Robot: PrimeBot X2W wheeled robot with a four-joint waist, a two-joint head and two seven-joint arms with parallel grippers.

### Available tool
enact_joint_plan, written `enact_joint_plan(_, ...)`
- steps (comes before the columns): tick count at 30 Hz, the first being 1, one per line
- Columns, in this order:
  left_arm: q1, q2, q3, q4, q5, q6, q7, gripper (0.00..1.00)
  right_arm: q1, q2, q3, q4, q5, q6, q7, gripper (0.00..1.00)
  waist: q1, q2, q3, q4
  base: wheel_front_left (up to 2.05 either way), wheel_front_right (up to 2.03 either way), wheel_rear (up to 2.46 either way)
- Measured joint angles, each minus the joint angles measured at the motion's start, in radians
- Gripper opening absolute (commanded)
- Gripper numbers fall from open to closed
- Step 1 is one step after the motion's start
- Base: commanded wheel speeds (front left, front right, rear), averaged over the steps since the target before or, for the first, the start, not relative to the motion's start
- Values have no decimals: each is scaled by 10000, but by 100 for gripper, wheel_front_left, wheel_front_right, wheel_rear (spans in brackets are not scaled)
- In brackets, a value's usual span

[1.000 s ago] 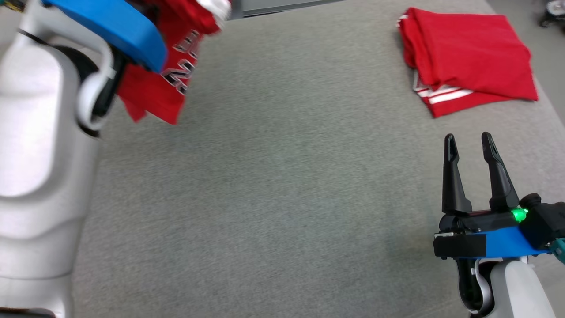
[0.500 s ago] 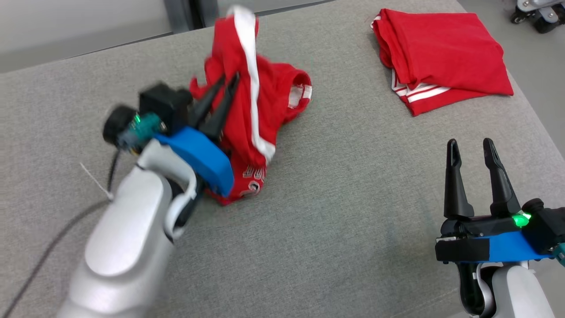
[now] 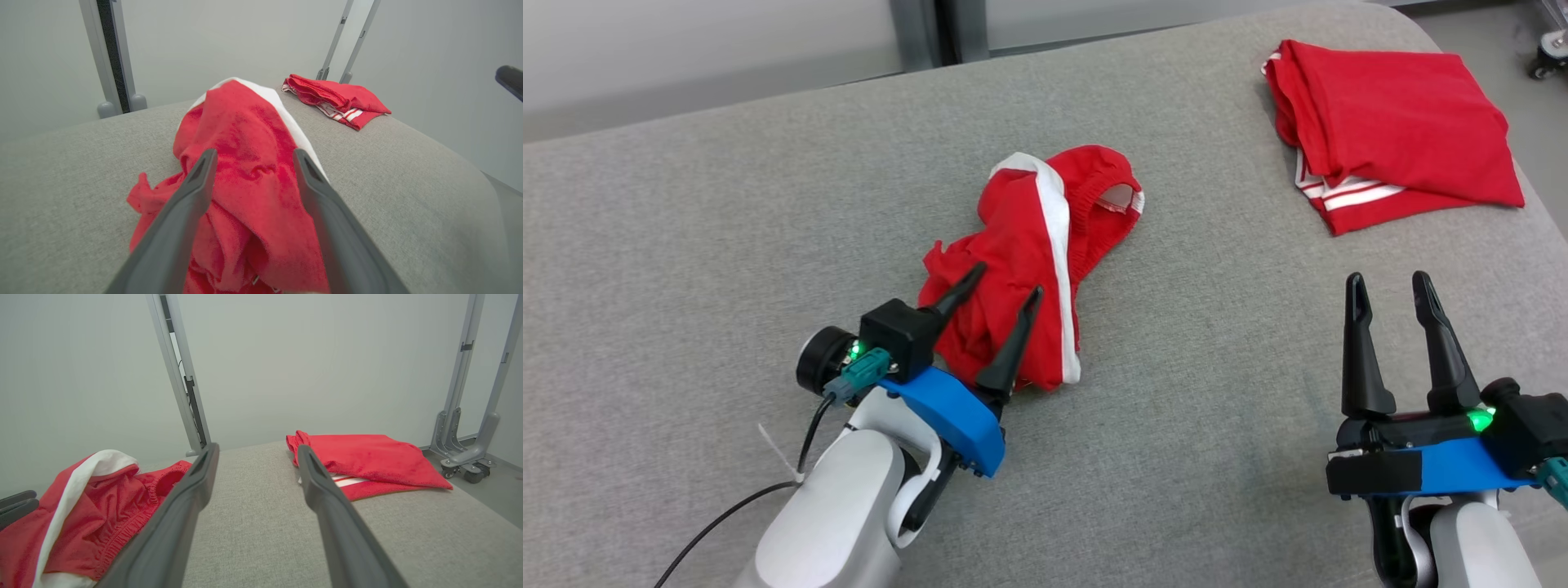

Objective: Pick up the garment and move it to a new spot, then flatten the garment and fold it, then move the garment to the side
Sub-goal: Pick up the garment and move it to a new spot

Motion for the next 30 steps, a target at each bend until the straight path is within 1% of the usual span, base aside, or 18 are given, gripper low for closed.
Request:
enact_joint_plan(4, 5, 86, 278, -134, 27, 247, -685, 100, 114, 2, -33, 73, -67, 0, 0, 100, -1, 0, -211, 264, 0, 0, 0)
enact_joint_plan(9, 287, 462, 752, -339, 113, 694, -1373, 100, 253, 4, -46, 121, -146, 0, 0, 100, 0, 0, -527, 662, 0, 0, 0)
enact_joint_plan(12, 652, 702, 1060, -483, 113, 907, -1574, 100, 347, 6, -58, 142, -209, 0, 0, 100, 0, 0, -738, 914, 0, 0, 0)
enact_joint_plan(19, 1821, 1244, 2263, -1141, 81, 1446, -1712, 100, 588, 8, -111, 182, -238, 0, 0, 100, 0, 0, -1208, 1448, 0, 0, 0)
enact_joint_plan(22, 2421, 1352, 2805, -1588, 209, 1572, -1728, 100, 713, 10, -142, 217, -288, 0, 0, 100, 0, 0, -1392, 1611, 0, 0, 0)
enact_joint_plan(25, 3070, 1335, 3237, -1950, 372, 1597, -1728, 100, 877, 10, -159, 251, -297, 0, 0, 100, 0, 0, -1544, 1749, 0, 0, 0)
enact_joint_plan(30, 3834, 1108, 3921, -2320, 648, 1511, -1730, 100, 1099, 8, -104, 395, -293, 0, 0, 100, 0, 0, -1741, 1885, 0, 0, 0)
